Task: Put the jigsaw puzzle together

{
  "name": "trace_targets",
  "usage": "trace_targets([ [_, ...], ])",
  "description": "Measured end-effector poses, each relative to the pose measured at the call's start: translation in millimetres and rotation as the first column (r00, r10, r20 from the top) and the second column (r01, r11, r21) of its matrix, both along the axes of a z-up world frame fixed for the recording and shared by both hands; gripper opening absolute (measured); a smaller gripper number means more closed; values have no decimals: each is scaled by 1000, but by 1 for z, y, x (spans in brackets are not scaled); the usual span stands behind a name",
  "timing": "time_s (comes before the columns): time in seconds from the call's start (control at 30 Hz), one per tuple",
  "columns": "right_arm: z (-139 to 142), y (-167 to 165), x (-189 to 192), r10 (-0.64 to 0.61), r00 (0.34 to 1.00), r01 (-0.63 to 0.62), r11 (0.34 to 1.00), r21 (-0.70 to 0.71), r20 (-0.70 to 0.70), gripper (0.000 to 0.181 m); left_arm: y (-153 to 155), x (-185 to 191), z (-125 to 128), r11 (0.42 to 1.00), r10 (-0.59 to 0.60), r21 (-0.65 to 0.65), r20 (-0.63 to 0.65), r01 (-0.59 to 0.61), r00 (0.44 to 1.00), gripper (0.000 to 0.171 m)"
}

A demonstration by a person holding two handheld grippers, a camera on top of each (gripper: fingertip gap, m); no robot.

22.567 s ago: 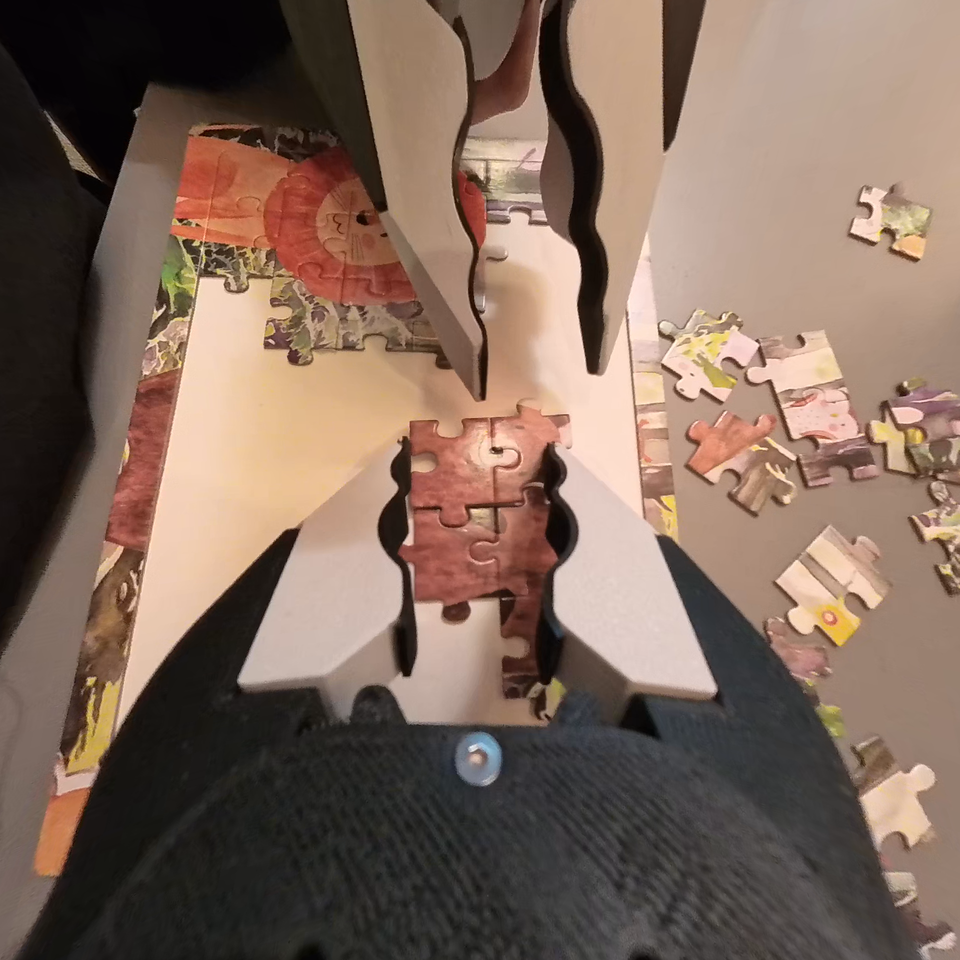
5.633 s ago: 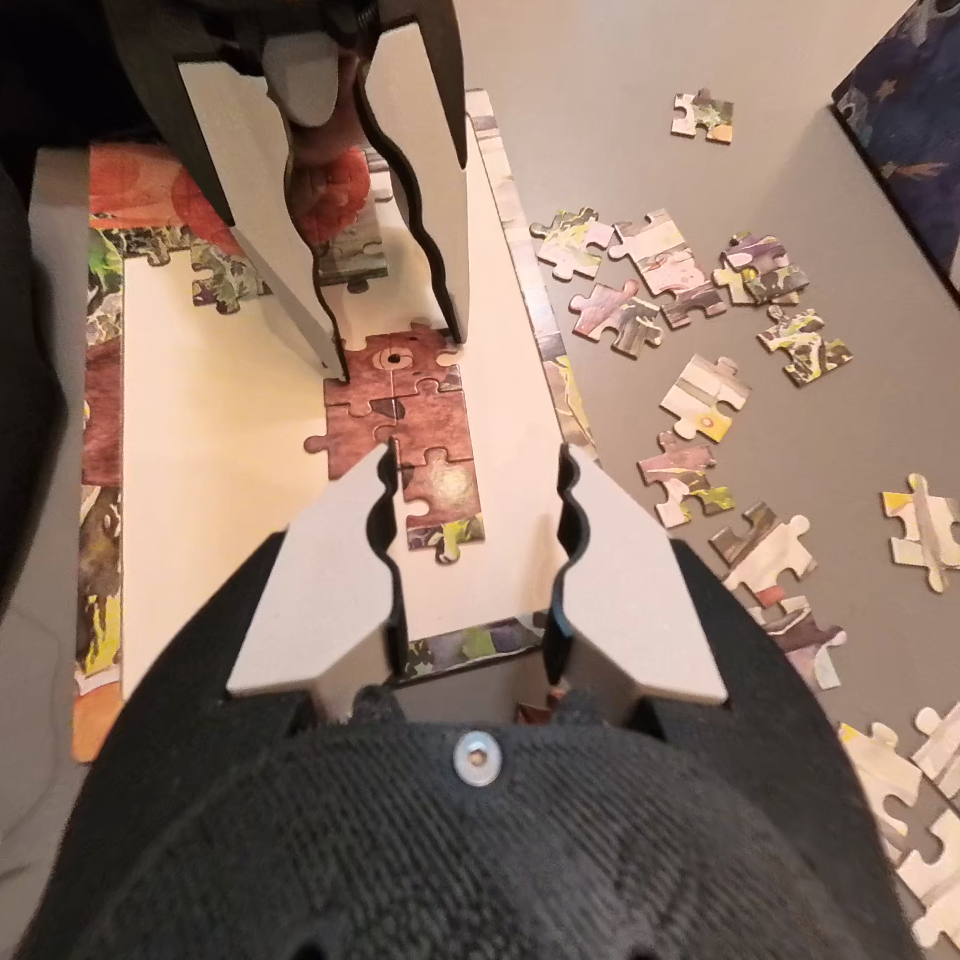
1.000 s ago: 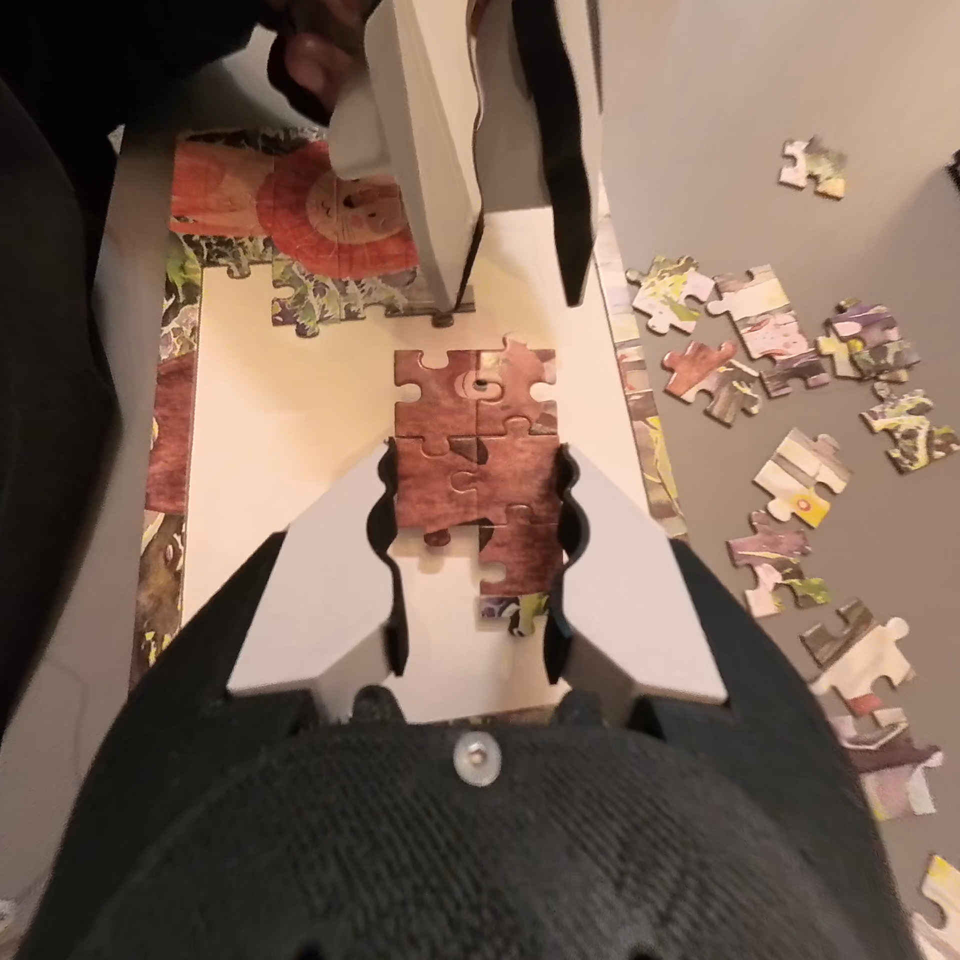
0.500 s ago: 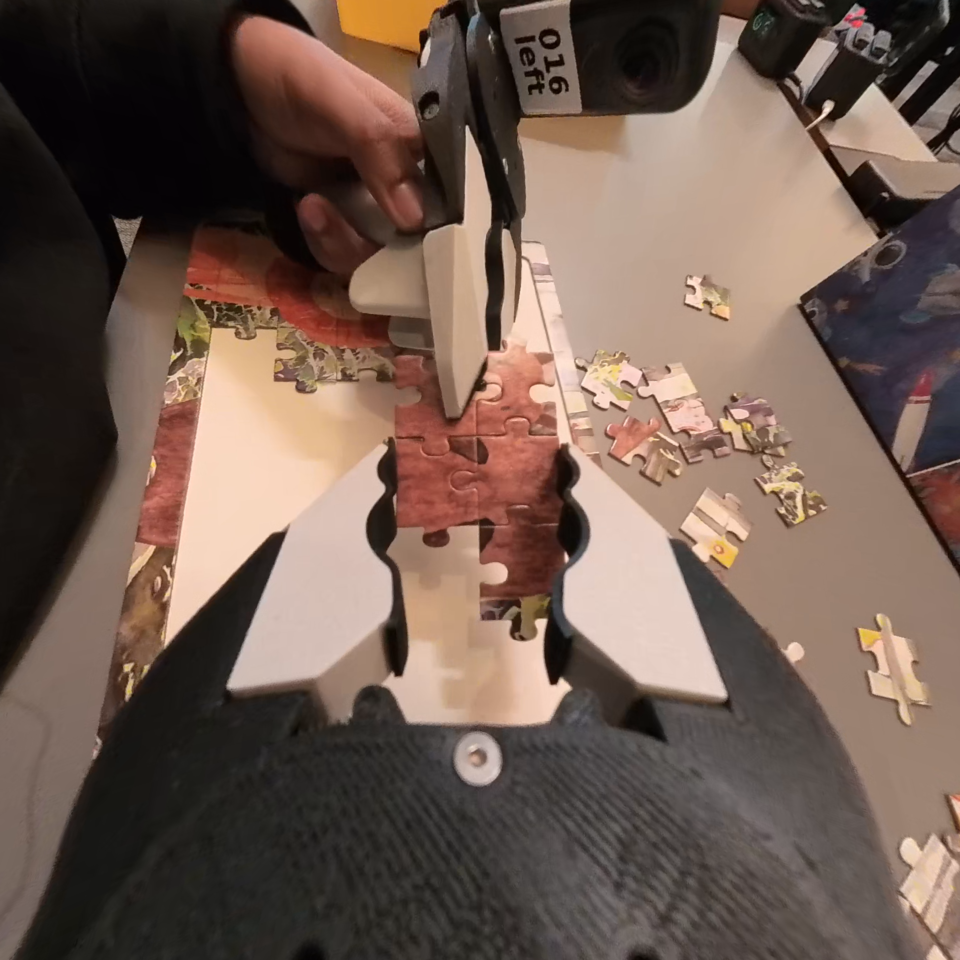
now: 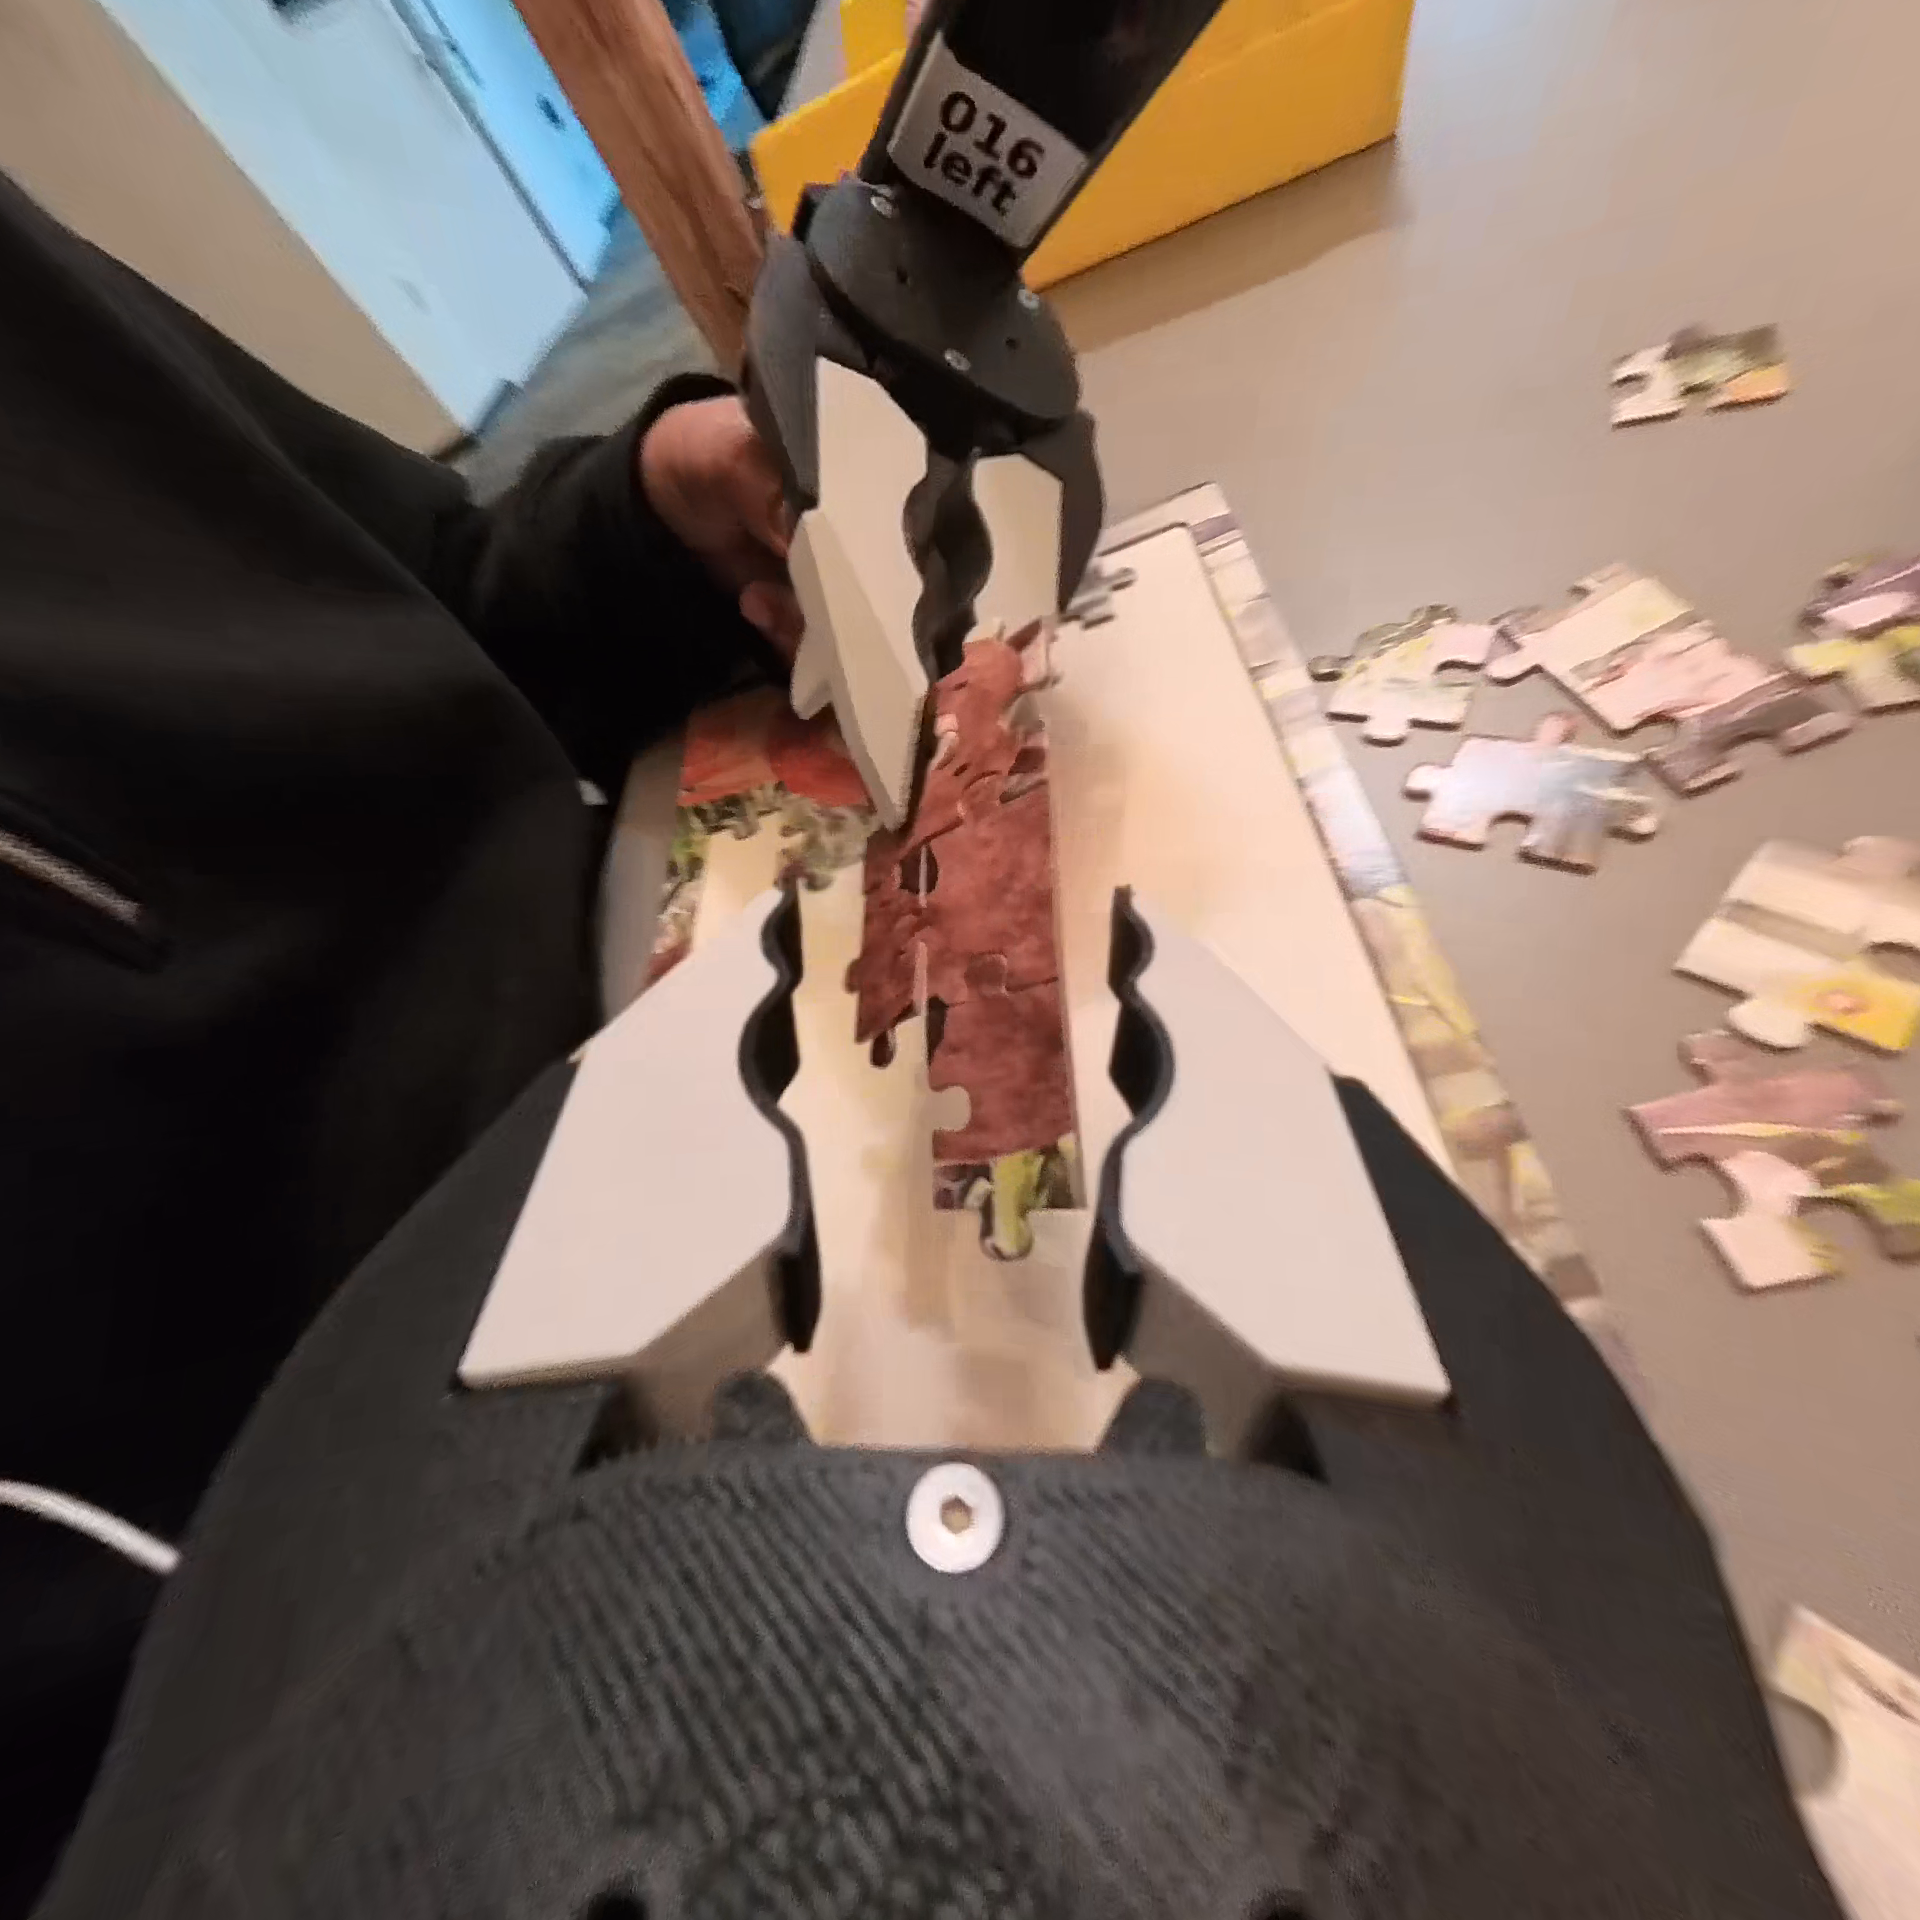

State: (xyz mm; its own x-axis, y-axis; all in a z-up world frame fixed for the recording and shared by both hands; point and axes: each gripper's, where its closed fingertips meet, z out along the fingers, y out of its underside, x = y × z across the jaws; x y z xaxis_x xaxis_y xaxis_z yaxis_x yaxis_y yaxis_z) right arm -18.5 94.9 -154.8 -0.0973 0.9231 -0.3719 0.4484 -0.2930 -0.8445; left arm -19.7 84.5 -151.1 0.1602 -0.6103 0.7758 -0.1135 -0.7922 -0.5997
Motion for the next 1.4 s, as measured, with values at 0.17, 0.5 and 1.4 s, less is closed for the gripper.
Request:
trace_targets([
  [0.17, 7, -12, 2, 80, 995, -89, 982, -165, -60, 34, -1, -1, 8, 999, -4, 50, 31, 2, 1000, 0],
  [0.5, 10, -16, 3, 101, 991, -120, 964, -235, -91, 5, -2, 0, 14, 996, -4, 93, 56, -1, 998, 0],
  [1.4, 19, -27, 4, 154, 979, -195, 904, -381, -136, 0, -6, 3, 29, 999, -42, 40, 194, 35, 980, 0],
])
